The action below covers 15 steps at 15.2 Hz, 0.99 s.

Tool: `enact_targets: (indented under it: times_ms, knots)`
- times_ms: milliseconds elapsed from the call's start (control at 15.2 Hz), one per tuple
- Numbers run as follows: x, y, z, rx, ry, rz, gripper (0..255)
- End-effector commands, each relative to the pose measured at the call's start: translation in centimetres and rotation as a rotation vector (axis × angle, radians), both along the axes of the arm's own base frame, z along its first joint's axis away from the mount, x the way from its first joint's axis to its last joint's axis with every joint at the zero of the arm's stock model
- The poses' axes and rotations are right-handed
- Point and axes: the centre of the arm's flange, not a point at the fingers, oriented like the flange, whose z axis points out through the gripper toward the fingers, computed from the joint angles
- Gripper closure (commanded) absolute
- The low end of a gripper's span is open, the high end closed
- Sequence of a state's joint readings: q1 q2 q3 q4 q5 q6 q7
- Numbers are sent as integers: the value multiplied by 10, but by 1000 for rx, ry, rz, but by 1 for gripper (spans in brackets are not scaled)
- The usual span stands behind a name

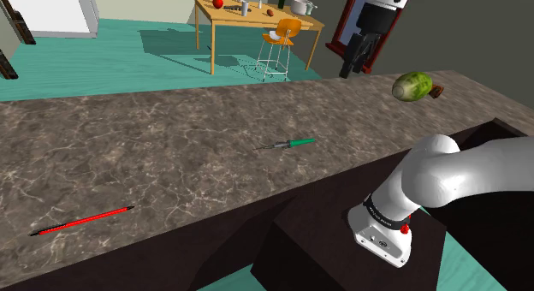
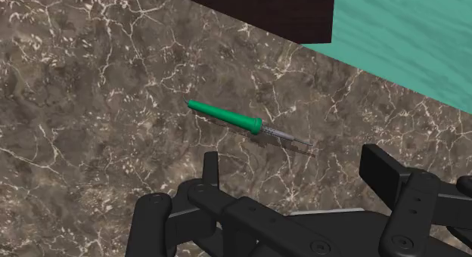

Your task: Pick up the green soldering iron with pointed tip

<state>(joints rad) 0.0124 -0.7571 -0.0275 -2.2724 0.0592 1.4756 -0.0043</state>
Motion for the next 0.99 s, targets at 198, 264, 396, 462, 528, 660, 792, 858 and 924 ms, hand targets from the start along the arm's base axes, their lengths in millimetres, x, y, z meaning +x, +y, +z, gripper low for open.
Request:
enact_targets:
  times_ms: [198, 264, 396, 462, 528, 660, 792, 858, 924]
  knots:
    - [7, 8, -38, -17, -27, 104, 0]
    - [10, 11, -50, -22, -36, 139, 0]
    - [15, 16, -75, -34, -54, 209, 0]
    - [17, 19, -88, -39, -63, 243, 0]
    - [20, 22, -100, -45, -72, 278, 0]
    - [25, 28, -125, -56, -90, 348, 0]
    - [30, 33, -150, -67, -108, 417, 0]
    - [33, 36, -162, -73, -117, 452, 0]
    - [35, 39, -175, -78, -126, 487, 0]
